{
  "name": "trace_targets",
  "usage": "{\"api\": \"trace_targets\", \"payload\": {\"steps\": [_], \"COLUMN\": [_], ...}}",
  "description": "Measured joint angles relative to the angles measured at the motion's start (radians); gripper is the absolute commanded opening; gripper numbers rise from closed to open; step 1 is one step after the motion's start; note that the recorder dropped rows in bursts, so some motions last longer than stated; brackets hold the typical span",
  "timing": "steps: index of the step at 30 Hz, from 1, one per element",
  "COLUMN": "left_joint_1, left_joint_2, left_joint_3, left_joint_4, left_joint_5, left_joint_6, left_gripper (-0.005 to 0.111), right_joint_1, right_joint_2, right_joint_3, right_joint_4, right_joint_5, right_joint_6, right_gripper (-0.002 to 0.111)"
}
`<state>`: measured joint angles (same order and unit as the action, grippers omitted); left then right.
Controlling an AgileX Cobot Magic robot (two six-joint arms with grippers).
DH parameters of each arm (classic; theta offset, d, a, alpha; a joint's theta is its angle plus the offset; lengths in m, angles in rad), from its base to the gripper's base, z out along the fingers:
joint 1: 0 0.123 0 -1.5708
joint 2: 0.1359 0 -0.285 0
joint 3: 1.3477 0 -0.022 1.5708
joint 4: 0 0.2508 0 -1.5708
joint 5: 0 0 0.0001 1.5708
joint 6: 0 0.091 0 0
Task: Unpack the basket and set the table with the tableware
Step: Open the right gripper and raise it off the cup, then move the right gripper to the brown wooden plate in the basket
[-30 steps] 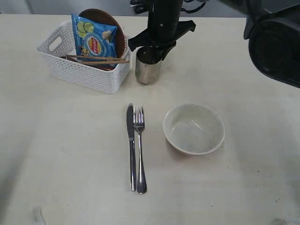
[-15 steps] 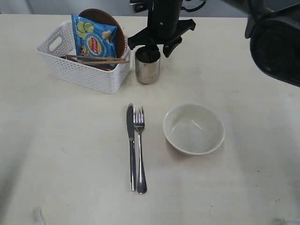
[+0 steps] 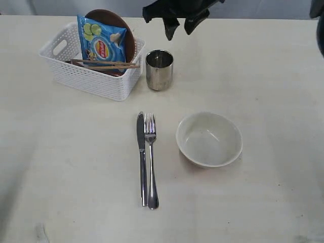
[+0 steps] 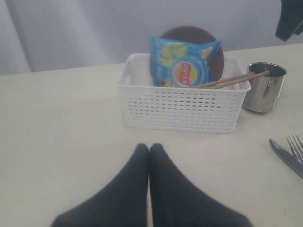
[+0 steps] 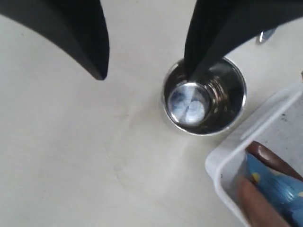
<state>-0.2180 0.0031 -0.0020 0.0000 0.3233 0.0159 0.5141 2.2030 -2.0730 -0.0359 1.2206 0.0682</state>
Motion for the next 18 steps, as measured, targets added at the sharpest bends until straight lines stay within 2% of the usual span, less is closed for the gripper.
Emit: {"api": "trace_targets", "payload": {"steps": [5,9,14,18], "left_joint_1": [0.000,0.000,0.000,0.000], "left_joint_2": [0.000,0.000,0.000,0.000], "left_joint_3": [0.000,0.000,0.000,0.000], "left_joint_4": [0.000,0.000,0.000,0.000], "left_joint_5": [0.000,0.000,0.000,0.000], "left_joint_6": [0.000,0.000,0.000,0.000], "left_gripper": [0.000,0.000,0.000,0.000], "right_joint_1": [-0.057,-0.058,0.040,0.123], "right_joint_2": [-0.079,-0.125,-0.122,-0.033], "right_joint_3": [0.114,0.133,0.079,-0.047], "right_joint_4": [0.036,0.080,0.170,0.196], "right_joint_5": [0.002,0.004,0.004,0.004], "right_joint_6": [0.008,-0.068,-0.133,-0.134], "right_gripper": [0.048,0.048,0.048,0.048]}}
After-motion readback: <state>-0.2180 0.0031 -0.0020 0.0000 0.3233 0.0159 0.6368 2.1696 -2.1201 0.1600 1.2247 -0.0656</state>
